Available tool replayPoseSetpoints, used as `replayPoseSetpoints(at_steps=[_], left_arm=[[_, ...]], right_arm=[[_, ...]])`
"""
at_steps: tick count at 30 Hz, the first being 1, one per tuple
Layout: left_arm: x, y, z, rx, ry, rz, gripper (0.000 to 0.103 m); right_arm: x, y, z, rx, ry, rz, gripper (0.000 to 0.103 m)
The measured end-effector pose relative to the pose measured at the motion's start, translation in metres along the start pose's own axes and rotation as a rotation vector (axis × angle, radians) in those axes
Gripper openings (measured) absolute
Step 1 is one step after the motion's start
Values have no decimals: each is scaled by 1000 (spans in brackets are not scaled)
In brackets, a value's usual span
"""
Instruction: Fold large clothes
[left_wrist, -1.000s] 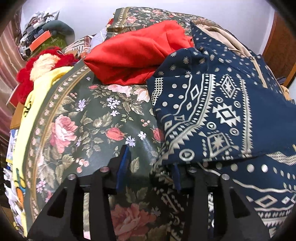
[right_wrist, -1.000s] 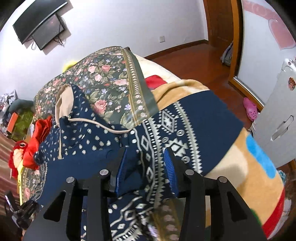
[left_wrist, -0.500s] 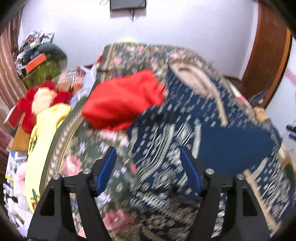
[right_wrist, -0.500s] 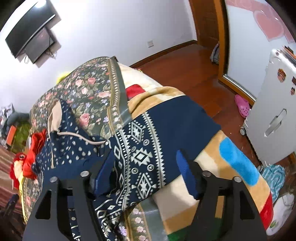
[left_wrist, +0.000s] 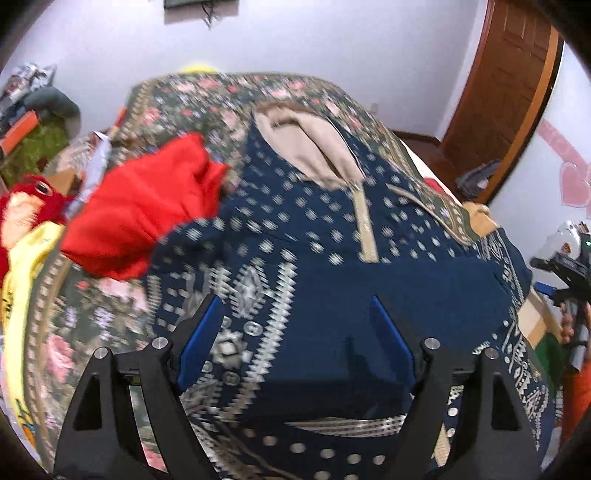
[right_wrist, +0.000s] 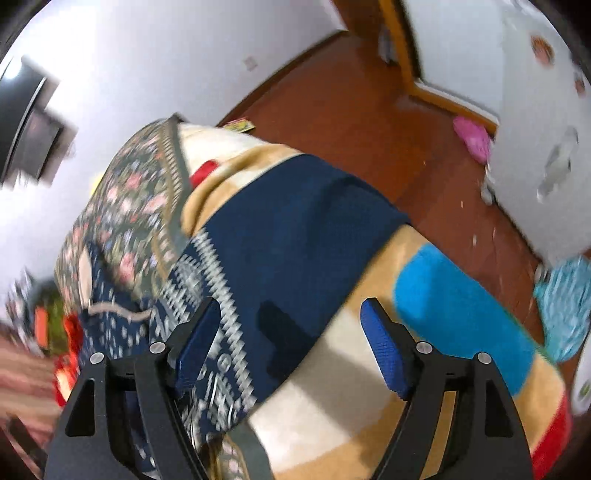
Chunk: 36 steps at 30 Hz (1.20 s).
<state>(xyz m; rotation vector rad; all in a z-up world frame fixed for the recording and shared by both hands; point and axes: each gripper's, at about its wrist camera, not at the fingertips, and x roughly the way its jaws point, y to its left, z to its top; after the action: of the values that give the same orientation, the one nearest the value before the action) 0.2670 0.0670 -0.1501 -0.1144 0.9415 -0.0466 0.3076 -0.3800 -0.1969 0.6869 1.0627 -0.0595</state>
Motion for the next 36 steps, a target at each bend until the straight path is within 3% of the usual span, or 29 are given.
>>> replayPoseSetpoints(at_steps=[4, 11, 14, 18, 21, 32, 36], left_arm=[[13, -7, -5, 20, 35, 21, 81], [20, 4, -8, -24, 63, 23, 81], [19, 7, -8, -34, 66, 25, 81], [16, 12, -8, -50, 63, 24, 81], [13, 15, -10, -56, 58, 32, 81], [-3, 22, -16, -65, 21, 25, 81], [-8, 25, -18, -60, 6, 28, 81]], right_arm=[[13, -11, 13, 91, 2, 33, 75], [36, -8, 28, 103, 0, -1, 75], [40, -7, 30, 73, -15, -47, 60], [30, -2, 30, 28, -52, -87, 21], [24, 3, 33, 14, -28, -45, 10], [-45, 99, 18, -264, -140, 96, 9], [-75, 135, -8, -363, -155, 216, 8]])
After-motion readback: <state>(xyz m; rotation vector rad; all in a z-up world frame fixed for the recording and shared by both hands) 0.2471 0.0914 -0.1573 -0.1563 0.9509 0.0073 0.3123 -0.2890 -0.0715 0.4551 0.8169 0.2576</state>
